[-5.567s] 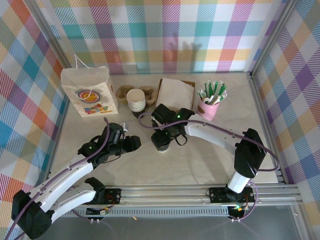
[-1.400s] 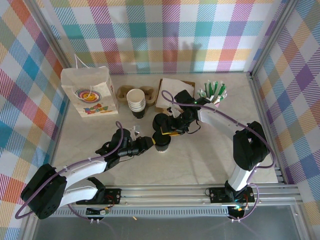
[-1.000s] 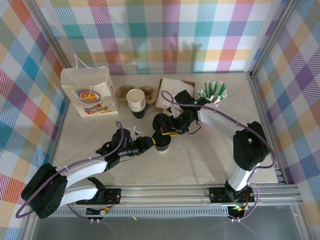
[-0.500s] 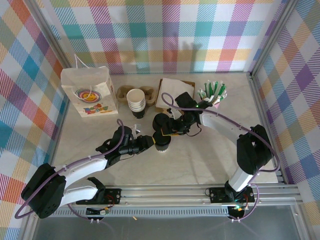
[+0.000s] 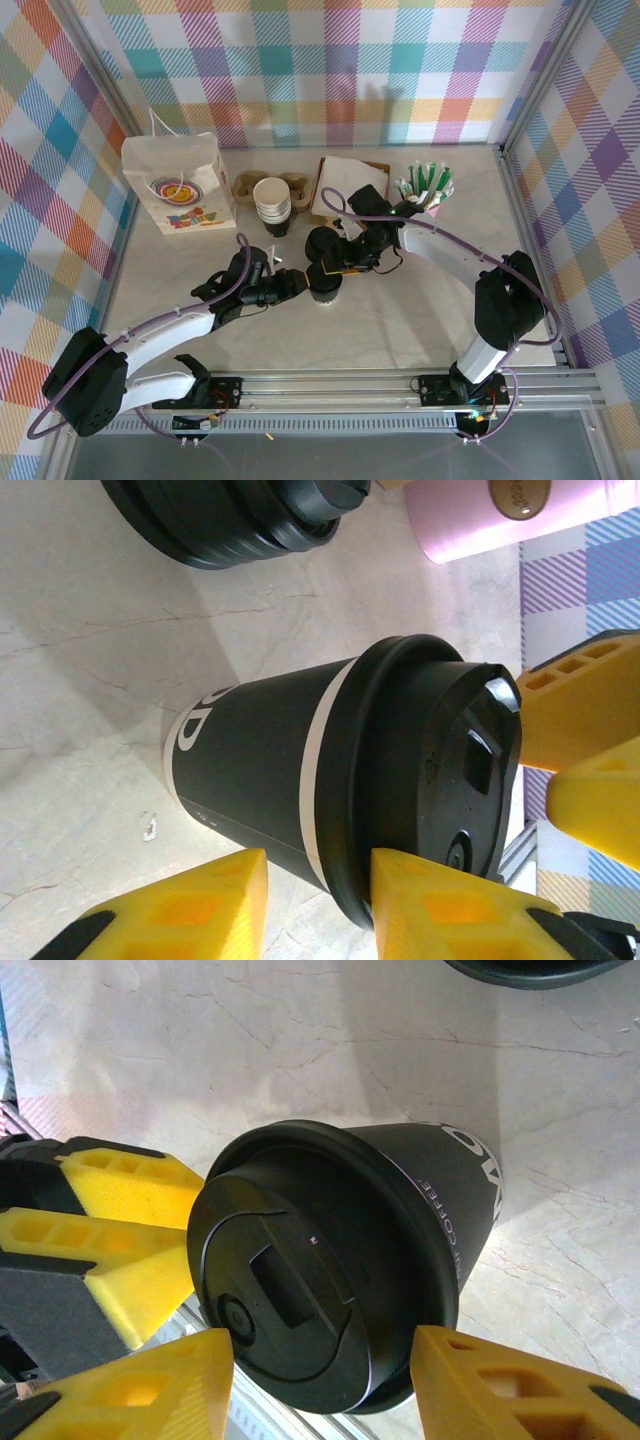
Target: Pack the takeout coffee
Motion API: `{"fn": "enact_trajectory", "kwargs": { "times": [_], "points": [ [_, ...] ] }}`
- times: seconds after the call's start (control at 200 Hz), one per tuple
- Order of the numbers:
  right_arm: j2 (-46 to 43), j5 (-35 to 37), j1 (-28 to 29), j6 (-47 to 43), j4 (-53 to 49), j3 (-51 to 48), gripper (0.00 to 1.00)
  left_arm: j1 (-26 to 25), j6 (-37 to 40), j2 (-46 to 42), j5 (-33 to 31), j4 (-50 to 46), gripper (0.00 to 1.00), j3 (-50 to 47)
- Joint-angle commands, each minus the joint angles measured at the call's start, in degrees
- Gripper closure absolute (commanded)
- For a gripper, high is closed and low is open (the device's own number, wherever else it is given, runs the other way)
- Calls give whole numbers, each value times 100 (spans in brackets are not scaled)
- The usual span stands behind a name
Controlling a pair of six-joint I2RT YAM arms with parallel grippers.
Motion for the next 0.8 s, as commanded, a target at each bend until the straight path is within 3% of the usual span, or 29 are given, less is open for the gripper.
{"fn": "enact_trajectory", "kwargs": {
  "times": [0.0, 0.375, 0.56, 0.795],
  "points": [
    [-165, 113, 10, 20, -240, 159, 47, -32, 264, -109, -165, -588, 68, 206],
    [-392, 430, 16, -555, -405, 381, 43, -34, 400, -554, -430, -1164, 64, 395],
    [-447, 491, 105, -1377, -437, 529, 38, -32, 463, -829, -583, -1354, 63, 474],
    [-313, 1216, 569, -2597, -556, 652, 30, -39, 407, -1087, -337, -1346, 62, 266]
  ]
}}
